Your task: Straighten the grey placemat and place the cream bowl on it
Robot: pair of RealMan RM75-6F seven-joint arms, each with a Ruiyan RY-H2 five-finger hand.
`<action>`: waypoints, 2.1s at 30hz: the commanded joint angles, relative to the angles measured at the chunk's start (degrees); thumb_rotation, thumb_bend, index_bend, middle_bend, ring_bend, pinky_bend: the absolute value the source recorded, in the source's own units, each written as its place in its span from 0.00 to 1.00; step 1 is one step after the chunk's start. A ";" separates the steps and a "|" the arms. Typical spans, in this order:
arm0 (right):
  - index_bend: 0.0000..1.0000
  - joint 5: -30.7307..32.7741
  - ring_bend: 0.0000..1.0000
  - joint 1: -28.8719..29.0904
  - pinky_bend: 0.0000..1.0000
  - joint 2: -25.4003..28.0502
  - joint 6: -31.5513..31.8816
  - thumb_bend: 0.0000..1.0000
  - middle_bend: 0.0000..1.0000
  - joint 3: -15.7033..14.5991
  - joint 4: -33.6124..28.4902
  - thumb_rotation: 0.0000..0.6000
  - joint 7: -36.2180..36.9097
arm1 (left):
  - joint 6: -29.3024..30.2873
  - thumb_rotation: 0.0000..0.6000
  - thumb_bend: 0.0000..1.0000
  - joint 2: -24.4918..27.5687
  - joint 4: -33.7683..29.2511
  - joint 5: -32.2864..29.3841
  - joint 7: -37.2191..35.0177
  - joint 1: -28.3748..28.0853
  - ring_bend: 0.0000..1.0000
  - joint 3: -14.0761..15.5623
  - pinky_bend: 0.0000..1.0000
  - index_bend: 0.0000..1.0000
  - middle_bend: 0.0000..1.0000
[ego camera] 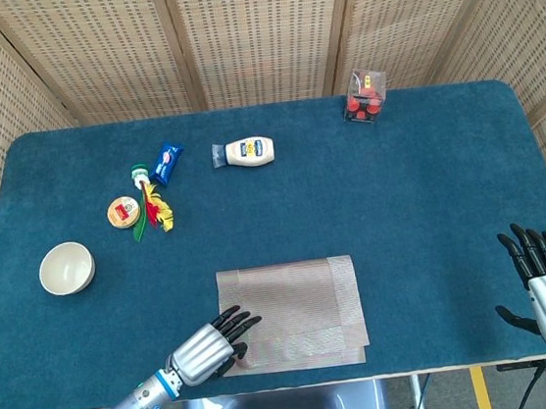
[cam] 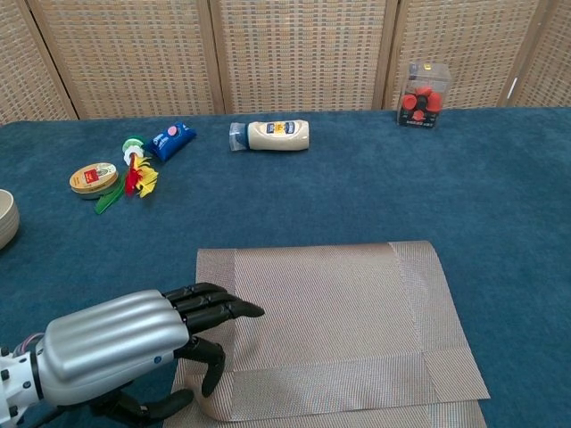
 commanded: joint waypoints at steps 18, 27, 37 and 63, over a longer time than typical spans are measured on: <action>0.09 -0.12 0.00 0.09 0.00 -0.18 -0.13 0.00 0.00 -0.11 0.08 1.00 -0.30 | -1.32 1.00 0.56 -1.17 -4.14 -6.68 -0.80 -1.23 0.00 -4.48 0.00 0.79 0.00; 0.09 0.86 0.00 0.33 0.00 -0.37 -0.68 0.00 0.00 0.23 0.22 1.00 -0.61 | -10.16 1.00 0.57 2.55 -16.66 -27.16 -0.60 -7.20 0.00 -22.50 0.00 0.80 0.00; 0.09 2.13 0.00 0.46 0.00 -0.27 -1.03 0.00 0.00 0.70 0.39 1.00 -0.65 | -11.26 1.00 0.58 5.12 -11.35 -43.60 6.27 -13.08 0.00 -33.76 0.00 0.80 0.00; 0.09 0.97 0.00 0.79 0.00 -1.59 -2.09 0.00 0.00 -0.47 0.60 1.00 -2.97 | -0.98 1.00 0.00 13.30 -3.72 -43.62 -2.65 -3.47 0.00 -28.54 0.00 0.00 0.00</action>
